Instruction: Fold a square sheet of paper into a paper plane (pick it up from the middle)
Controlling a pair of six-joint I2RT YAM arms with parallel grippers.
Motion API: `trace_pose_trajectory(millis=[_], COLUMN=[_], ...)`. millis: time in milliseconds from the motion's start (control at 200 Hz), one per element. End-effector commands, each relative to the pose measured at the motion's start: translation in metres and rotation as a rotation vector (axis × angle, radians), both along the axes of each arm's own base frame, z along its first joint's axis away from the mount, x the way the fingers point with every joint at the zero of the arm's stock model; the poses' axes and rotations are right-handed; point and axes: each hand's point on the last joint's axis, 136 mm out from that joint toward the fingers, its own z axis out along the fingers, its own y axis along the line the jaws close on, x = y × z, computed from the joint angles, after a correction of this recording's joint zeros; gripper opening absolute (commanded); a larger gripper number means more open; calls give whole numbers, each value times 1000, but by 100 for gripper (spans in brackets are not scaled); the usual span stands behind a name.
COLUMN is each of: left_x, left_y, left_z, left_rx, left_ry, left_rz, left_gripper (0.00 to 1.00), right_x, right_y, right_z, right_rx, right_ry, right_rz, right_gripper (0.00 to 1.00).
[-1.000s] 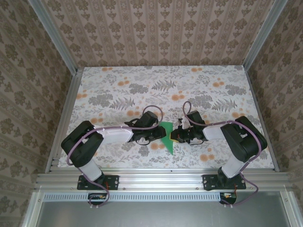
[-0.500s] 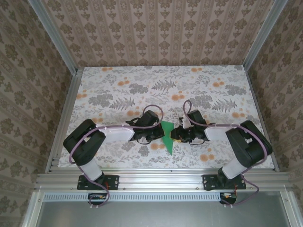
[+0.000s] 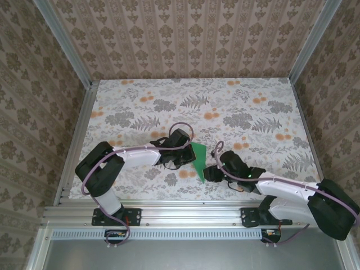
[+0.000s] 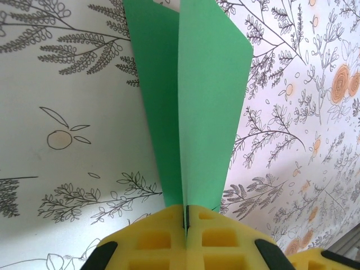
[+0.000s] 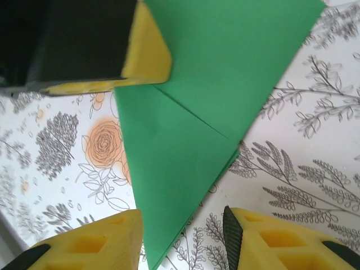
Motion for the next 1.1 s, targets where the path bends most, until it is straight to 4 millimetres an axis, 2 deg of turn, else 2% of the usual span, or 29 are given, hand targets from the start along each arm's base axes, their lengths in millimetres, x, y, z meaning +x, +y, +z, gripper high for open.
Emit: trace_pose_trajectory(millis=[0,175,355,585,820,870,1095], left_x=[3,3,3,2,2,2,1], left_y=[-3,-3,-4,-4,-5,-5,-6], left_z=[3,4,5,4,5,5,4], left_rx=[7,6,2,5,2,2,2], left_ry=[13,12,13,18,18,20,22], left_rz=[14,13,13,11,15,15,13], left_gripper=[0,0,0,0,0,0,0], right_x=[12,6,5,13,15,14,16], right_y=[-2,22,36,42,45,41,39], right_z=[7,11,2,1,-1,-12,-14], right_rx=[-129,-216,-309,-357,-361,-393,-405], right_ry=[-223,-336,-376,-407,-406,-387,-392], right_rz=[27,137,193,173,166,170,156], right_gripper=[44,46,47,46,32,32,28])
